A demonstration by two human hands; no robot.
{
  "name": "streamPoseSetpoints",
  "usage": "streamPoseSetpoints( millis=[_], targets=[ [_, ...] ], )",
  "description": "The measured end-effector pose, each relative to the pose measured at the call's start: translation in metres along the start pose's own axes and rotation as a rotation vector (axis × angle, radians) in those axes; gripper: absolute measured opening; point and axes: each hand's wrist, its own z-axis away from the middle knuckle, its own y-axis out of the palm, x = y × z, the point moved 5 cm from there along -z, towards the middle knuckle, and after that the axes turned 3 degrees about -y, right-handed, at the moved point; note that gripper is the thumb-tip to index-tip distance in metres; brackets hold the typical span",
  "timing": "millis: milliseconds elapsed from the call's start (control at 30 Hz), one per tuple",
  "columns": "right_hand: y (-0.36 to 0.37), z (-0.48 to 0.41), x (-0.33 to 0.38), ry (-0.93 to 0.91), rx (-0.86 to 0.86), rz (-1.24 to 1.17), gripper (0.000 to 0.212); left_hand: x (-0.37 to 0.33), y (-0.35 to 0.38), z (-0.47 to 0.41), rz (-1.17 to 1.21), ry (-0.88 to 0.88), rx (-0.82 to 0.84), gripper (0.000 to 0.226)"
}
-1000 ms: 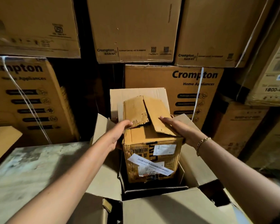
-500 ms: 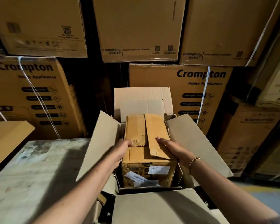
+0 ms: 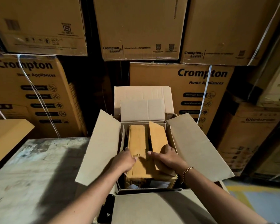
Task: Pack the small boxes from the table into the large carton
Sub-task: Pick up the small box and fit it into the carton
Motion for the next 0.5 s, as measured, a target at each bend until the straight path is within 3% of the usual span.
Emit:
streamPoseSetpoints(
  millis=[167,333,433,500],
  targets=[
    [0.013,0.001,-0.001,-0.031,-0.002,0.162,0.103,0.000,0.011,0.000,-0.232,0.039,-0.052,0.063],
    [-0.011,0.007,0.010,-0.067,-0.027,0.160,0.087,-0.005,0.003,0.000,-0.195,0.089,-0.032,0.072],
    [-0.034,0.011,0.014,-0.111,-0.070,0.162,0.081,-0.020,-0.008,0.007,-0.282,0.192,-0.154,0.092],
    [-0.047,0.013,0.015,-0.136,-0.120,0.183,0.072,-0.032,-0.017,0.009,-0.340,0.287,-0.298,0.092]
  ],
)
